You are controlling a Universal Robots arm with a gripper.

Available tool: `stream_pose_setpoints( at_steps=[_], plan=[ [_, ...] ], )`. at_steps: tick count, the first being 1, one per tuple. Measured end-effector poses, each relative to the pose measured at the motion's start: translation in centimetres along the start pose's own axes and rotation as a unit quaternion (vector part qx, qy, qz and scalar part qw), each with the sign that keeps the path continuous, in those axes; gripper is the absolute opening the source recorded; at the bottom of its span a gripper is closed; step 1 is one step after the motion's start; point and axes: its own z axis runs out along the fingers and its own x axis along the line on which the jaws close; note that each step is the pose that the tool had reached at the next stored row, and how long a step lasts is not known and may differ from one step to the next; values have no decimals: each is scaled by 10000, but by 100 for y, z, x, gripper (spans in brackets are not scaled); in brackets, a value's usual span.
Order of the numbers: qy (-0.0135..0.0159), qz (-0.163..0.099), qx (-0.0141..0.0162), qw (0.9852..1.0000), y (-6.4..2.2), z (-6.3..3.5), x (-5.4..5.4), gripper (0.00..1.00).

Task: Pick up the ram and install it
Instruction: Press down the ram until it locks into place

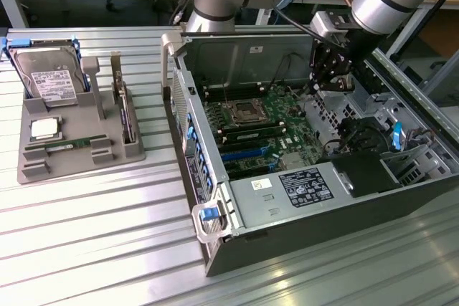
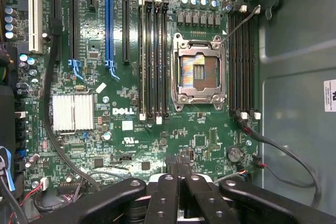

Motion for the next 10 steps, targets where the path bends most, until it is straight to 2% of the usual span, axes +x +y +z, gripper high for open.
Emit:
stream_pose_setpoints(
  at_steps=[9,10],
  plan=[
    [0,1,0,10000,0,0,0,11],
    [-10,180,35,9998,0,2,0,11]
  ],
)
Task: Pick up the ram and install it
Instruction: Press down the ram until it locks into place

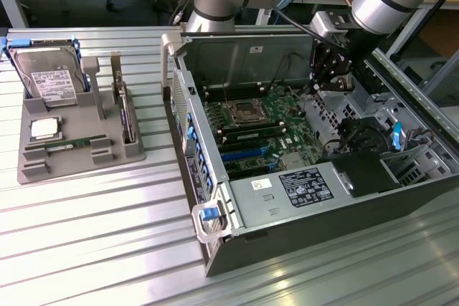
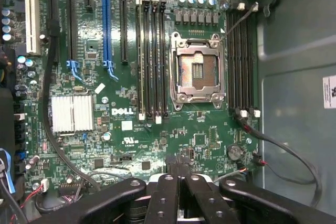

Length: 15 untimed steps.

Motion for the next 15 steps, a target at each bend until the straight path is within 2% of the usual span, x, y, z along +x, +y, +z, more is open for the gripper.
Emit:
stream_pose_setpoints(
  at_steps=[2,3,7,10,11,13,15],
  plan=[
    [-4,169,33,9999,0,3,1,11],
    [0,312,62,9995,-1,8,2,11],
    [-9,766,150,9970,-2,33,7,11],
    [-17,1308,255,9911,-4,55,11,11],
    [-19,1429,279,9893,-4,60,12,11],
    [-20,1582,309,9869,-5,65,13,11],
    [-22,1863,365,9818,-5,74,15,11]
  ],
)
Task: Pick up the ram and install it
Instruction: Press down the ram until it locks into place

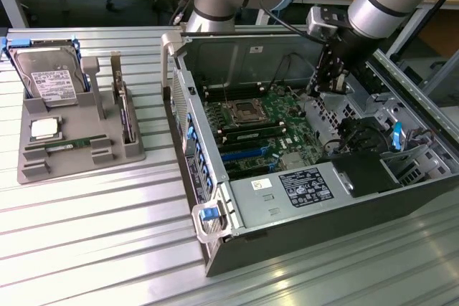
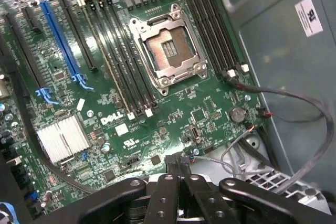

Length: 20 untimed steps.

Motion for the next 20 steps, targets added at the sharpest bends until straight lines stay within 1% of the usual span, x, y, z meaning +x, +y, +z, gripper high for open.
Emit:
stream_pose_setpoints(
  at_steps=[1,3,4,6,7,9,10,12,13,14,15,16,18,19,20],
  plan=[
    [-1,158,31,9999,0,5,1,11],
    [-3,309,61,9995,-1,10,2,11],
    [-5,447,87,9990,-1,14,2,11],
    [-11,703,135,9974,-1,22,4,11],
    [-17,880,168,9960,-2,26,4,11],
    [-26,1055,199,9942,-2,28,5,11],
    [-36,1247,232,9919,-2,31,5,11],
    [-49,1511,277,9881,-2,35,6,11],
    [-56,1658,304,9857,-2,37,6,11],
    [-56,1774,328,9836,-2,37,6,11],
    [-47,1936,368,9804,-3,37,6,11],
    [-40,2032,393,9783,-3,37,6,11],
    [-23,2315,464,9717,-3,37,6,11],
    [-16,2448,496,9683,-2,37,6,11],
    [-12,2558,522,9653,-2,37,6,11]
  ],
)
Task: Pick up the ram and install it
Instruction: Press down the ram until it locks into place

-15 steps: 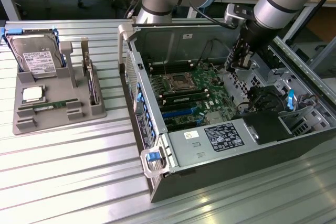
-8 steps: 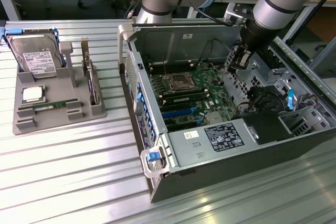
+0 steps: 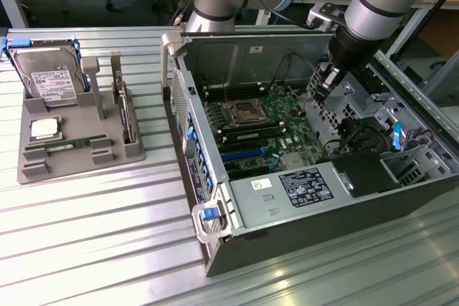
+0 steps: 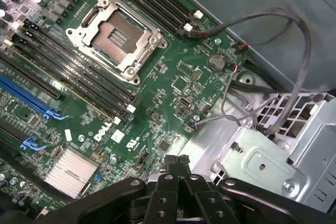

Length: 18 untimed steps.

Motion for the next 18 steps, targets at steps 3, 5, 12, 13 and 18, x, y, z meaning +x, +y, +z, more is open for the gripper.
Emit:
stream_pose_setpoints(
  at_steps=[3,5,12,13,18],
  plan=[
    [14,370,95,9993,0,0,0,11],
    [19,592,147,9981,0,0,0,11],
    [52,1546,383,9872,0,0,0,11],
    [50,1688,405,9848,0,0,0,11],
    [39,2428,516,9687,0,0,0,11]
  ],
)
